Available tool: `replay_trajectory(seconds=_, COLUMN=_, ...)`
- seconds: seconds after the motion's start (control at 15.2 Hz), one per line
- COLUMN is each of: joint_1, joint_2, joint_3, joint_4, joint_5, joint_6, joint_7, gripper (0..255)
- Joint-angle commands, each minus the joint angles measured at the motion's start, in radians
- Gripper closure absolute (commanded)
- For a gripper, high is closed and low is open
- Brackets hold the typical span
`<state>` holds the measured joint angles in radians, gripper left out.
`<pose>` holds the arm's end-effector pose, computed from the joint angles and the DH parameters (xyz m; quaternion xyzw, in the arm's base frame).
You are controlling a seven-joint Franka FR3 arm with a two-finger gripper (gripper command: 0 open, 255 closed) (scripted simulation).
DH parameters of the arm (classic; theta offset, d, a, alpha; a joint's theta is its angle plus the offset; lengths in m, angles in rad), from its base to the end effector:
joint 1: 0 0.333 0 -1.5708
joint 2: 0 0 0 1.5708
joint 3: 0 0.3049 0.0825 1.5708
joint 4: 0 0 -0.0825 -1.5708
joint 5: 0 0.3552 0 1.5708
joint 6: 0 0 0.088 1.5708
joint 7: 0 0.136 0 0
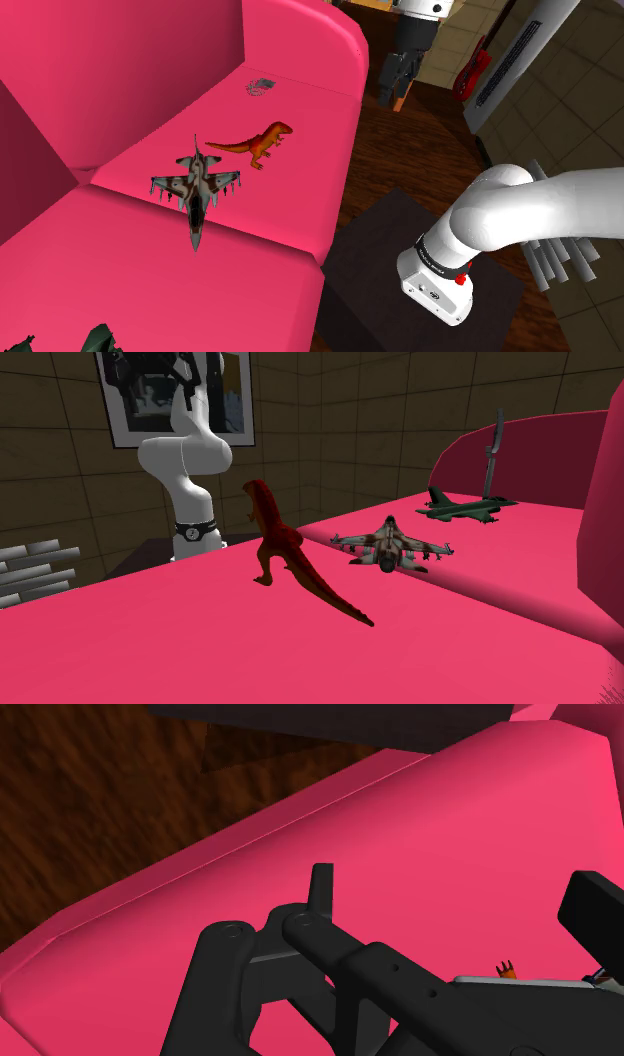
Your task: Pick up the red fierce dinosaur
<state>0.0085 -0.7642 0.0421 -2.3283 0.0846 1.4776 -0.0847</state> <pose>0.2783 0.0294 0.5519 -0.9967 -0.0631 0.0428 0.0287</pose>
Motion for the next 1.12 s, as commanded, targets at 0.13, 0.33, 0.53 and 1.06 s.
replay_trajectory(seconds=0.13, joint_1=0.003, joint_2=0.064, joint_3=0.042, joint_4=0.020, joint_5=0.018, joint_6=0.030, joint_7=0.054, gripper=0)
replay_trajectory(seconds=0.33, joint_1=0.005, joint_2=0.167, joint_3=0.102, joint_4=0.060, joint_5=0.037, joint_6=0.073, joint_7=0.134, gripper=0)
replay_trajectory(seconds=0.53, joint_1=0.005, joint_2=0.279, joint_3=0.158, joint_4=0.113, joint_5=0.046, joint_6=0.110, joint_7=0.216, gripper=0)
replay_trajectory(seconds=1.06, joint_1=0.009, joint_2=0.614, joint_3=0.277, joint_4=0.314, joint_5=0.009, joint_6=0.174, joint_7=0.442, gripper=0)
